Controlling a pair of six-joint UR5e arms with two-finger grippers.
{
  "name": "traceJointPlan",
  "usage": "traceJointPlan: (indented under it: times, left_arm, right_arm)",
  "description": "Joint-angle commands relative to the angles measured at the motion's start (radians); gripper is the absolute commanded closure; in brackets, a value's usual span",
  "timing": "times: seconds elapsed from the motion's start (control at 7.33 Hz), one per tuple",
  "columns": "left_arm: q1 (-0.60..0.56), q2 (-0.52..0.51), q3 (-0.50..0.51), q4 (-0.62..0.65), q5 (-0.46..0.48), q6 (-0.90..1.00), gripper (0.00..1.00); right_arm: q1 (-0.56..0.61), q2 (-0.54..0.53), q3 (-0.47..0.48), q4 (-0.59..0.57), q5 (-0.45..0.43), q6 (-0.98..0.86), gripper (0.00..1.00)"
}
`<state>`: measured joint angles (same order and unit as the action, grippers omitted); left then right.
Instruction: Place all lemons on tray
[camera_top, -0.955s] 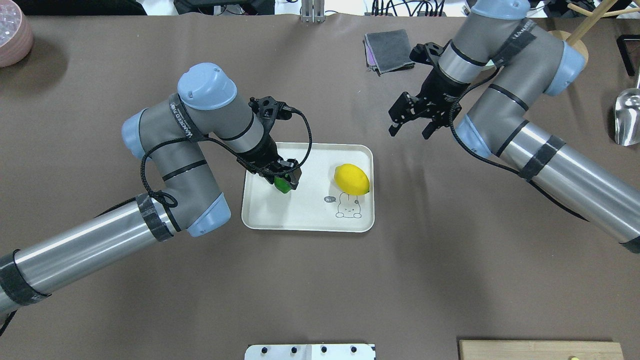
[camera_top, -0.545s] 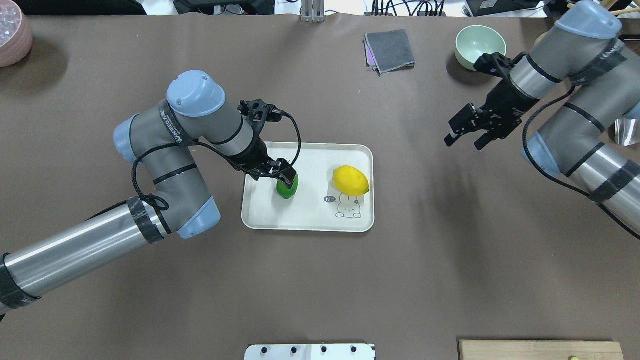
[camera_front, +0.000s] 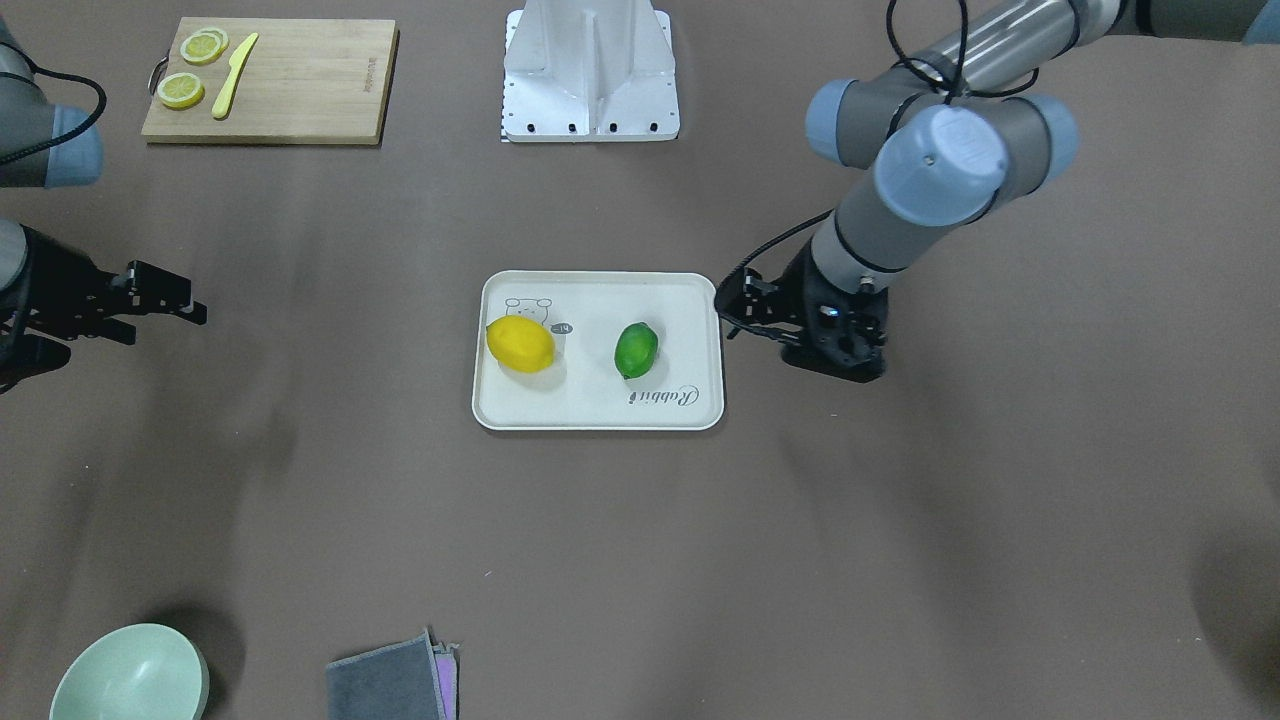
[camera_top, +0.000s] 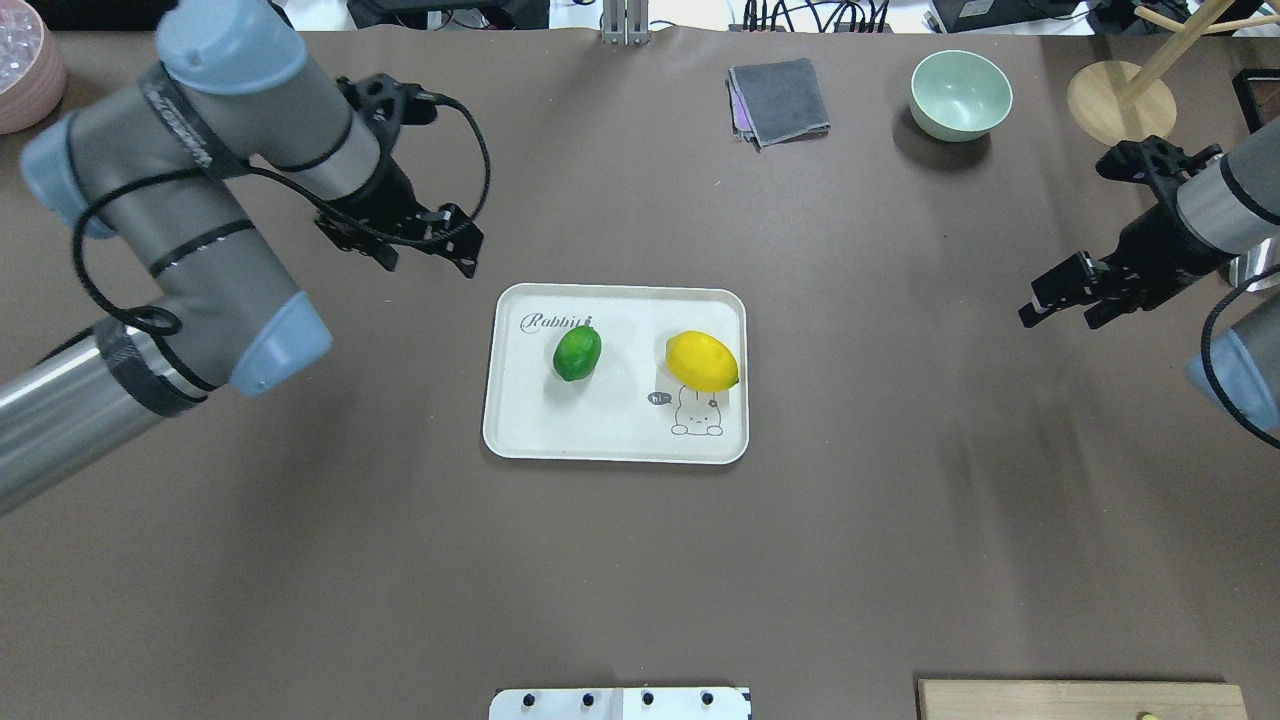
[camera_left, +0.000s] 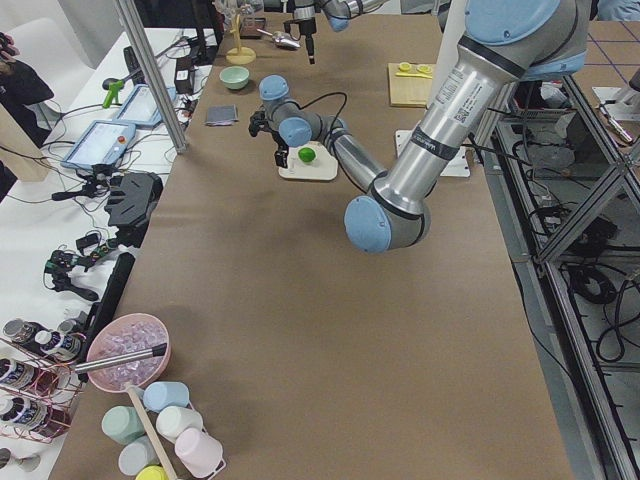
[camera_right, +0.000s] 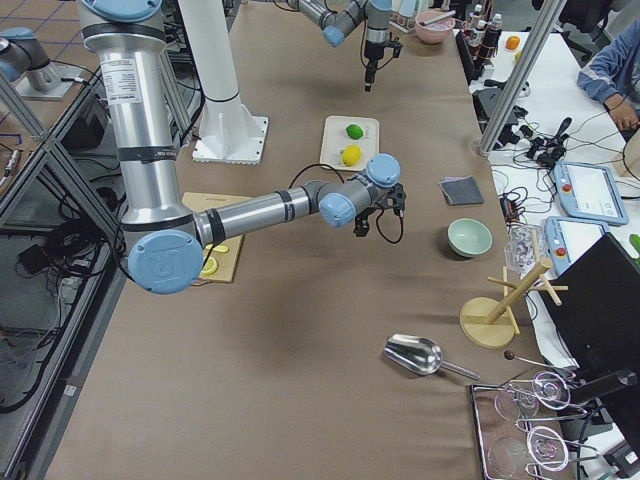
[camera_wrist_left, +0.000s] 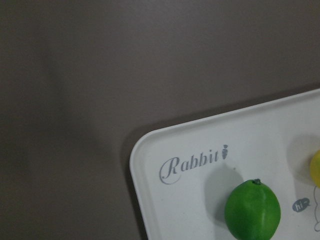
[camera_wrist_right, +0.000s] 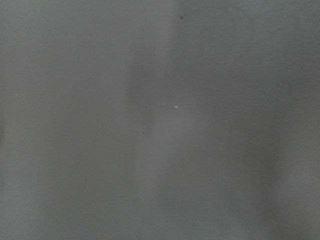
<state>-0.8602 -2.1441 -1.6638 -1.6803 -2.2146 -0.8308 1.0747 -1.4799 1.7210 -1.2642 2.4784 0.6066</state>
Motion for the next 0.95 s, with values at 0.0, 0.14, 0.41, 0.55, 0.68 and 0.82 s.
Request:
traceJointPlan:
  times: [0.0,0.14,0.41,0.55,0.68,0.82]
  left_arm:
    - [-0.100,0.184,-0.135,0.076,0.134,0.140,0.01]
    - [-0.117,0.241,-0.136,0.076,0.160,0.165,0.01]
    - [-0.141,0.390,-0.155,0.076,0.254,0.305,0.01]
    - [-0.169,0.470,-0.168,0.058,0.262,0.312,0.01]
    - [-0.242,0.513,-0.154,0.039,0.253,0.340,0.01]
    - [-0.338,0.573,-0.146,0.037,0.222,0.466,0.01]
  right_arm:
    - [0.106,-0.063,0.071,-0.184,-0.072,-0.152,0.01]
    - [0.170,-0.071,0.062,-0.213,-0.070,-0.172,0.01]
    - [0.258,-0.068,0.040,-0.242,-0.072,-0.189,0.01]
    - [0.299,-0.066,0.013,-0.253,-0.082,-0.261,0.01]
    - [0.350,-0.060,-0.038,-0.251,-0.117,-0.438,0.01]
    - [0.405,-0.048,-0.096,-0.253,-0.109,-0.488,0.01]
